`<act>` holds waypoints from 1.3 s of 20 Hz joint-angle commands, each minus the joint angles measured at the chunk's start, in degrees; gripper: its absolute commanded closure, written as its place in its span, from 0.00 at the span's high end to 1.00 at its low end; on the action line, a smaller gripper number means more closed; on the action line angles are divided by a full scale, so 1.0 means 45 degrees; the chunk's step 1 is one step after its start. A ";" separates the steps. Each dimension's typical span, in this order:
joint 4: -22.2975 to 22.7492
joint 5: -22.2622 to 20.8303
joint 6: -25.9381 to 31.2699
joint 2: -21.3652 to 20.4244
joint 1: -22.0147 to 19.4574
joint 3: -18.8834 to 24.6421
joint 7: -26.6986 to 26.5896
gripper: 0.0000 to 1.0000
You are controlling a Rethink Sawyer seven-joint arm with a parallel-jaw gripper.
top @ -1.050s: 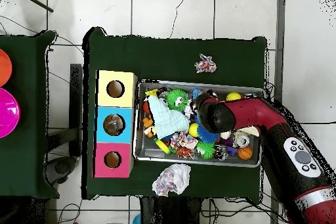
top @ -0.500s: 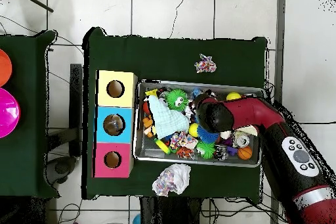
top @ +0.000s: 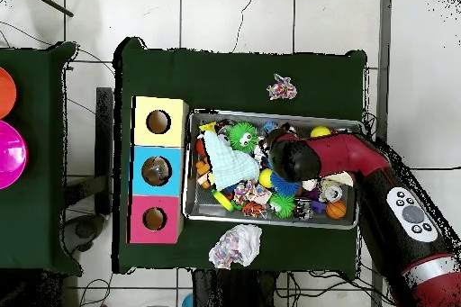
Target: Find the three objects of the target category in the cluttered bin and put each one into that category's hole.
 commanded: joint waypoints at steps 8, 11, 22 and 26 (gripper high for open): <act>0.0236 0.1245 0.1381 -0.1258 -0.0186 0.0516 -0.0986 0.00; 0.0334 0.1693 0.1872 -0.1729 -0.0156 0.0563 -0.1194 0.00; 0.0315 0.2361 0.2189 -0.2183 0.0094 0.0351 -0.1422 0.00; 0.0276 0.2398 0.2185 -0.2177 0.0127 0.0299 -0.1508 0.00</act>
